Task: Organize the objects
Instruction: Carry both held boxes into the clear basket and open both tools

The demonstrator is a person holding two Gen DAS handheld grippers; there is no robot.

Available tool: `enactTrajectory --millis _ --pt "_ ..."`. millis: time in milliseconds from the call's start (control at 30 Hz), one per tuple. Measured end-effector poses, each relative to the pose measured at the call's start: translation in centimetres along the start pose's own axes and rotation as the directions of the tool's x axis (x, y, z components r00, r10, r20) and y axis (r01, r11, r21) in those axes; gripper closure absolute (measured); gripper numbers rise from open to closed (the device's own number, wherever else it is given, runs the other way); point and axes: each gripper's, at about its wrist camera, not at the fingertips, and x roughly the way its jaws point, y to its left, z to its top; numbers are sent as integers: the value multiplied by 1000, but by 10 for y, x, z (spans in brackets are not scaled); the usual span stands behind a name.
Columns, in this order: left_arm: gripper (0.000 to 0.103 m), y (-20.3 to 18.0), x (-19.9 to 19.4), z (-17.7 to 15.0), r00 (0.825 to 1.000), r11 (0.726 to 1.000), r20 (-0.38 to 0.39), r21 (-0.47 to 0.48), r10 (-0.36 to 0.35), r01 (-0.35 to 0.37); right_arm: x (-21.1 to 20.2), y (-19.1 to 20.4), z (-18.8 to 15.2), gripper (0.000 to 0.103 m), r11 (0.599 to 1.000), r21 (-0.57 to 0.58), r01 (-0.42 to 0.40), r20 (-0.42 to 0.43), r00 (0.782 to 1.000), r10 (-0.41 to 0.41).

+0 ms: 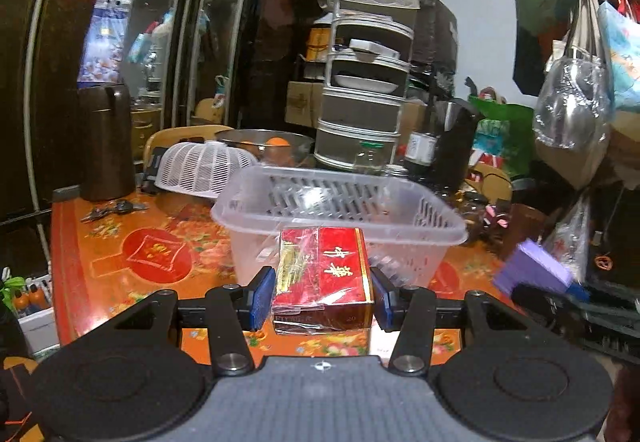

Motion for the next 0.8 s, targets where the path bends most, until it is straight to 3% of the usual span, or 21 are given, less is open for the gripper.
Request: enactTrajectory --millis 167,333,567,800 --pt "50 -9 9 40 1000 999 14 24 -24 24 27 -11 50 61 1000 3 -31 -9 999 31" --pt "50 -11 39 71 999 999 -20 22 -32 33 63 -13 79 61 999 -21 -25 -61 998 24" --pt "50 -6 94 96 996 1000 -84 21 20 -18 115 -12 93 61 996 -89 2 -128 992 -13" --pt "50 8 149 95 981 998 -187 -12 55 -58 164 -23 88 61 996 -77 43 -216 975 -59"
